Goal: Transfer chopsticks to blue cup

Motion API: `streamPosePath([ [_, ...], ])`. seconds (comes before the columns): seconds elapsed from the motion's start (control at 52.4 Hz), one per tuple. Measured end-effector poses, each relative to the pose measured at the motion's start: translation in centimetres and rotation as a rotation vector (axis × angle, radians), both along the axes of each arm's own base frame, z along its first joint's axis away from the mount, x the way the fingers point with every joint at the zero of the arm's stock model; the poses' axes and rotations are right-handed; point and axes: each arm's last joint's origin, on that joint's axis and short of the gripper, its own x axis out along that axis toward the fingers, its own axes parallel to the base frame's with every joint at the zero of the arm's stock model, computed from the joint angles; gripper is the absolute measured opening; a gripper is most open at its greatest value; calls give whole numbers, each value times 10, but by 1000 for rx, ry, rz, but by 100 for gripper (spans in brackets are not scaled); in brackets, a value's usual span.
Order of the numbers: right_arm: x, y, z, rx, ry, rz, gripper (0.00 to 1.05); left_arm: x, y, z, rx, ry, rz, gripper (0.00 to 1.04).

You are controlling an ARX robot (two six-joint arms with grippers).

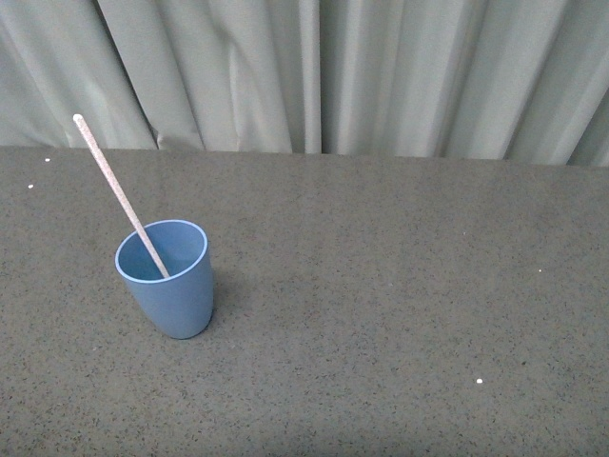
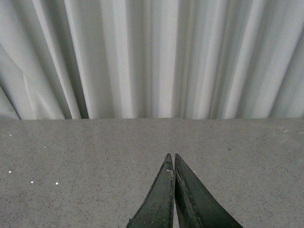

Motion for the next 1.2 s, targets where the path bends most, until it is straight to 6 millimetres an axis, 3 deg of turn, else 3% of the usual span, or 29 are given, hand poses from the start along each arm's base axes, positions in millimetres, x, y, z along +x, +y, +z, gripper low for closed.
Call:
streamPosePath([
  [1.049, -36, 0, 1, 0, -8, 3, 1, 0, 0, 0, 0, 0, 0, 98],
  [1.202, -37, 0, 1, -1, -9, 3, 26, 0, 0, 0, 0, 0, 0, 98],
])
